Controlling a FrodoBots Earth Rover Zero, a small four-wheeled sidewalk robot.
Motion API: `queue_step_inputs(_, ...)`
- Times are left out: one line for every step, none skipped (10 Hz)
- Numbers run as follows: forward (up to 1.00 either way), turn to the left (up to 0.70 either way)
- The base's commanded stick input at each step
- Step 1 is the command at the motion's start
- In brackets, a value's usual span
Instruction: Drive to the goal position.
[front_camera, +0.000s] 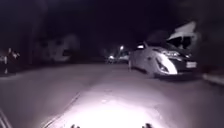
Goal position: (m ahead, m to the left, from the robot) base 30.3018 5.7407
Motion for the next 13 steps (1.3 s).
queue_step_inputs(0.85, 0.00)
queue_step_inputs(0.85, 0.00)
queue_step_inputs(0.85, 0.00)
queue_step_inputs(0.85, 0.00)
queue_step_inputs(0.85, 0.00)
queue_step_inputs(0.85, 0.00)
queue_step_inputs(0.85, 0.00)
queue_step_inputs(0.85, 0.00)
queue_step_inputs(0.85, 0.00)
queue_step_inputs(0.85, 0.00)
queue_step_inputs(0.85, 0.00)
queue_step_inputs(0.85, 0.00)
queue_step_inputs(0.85, 0.00)
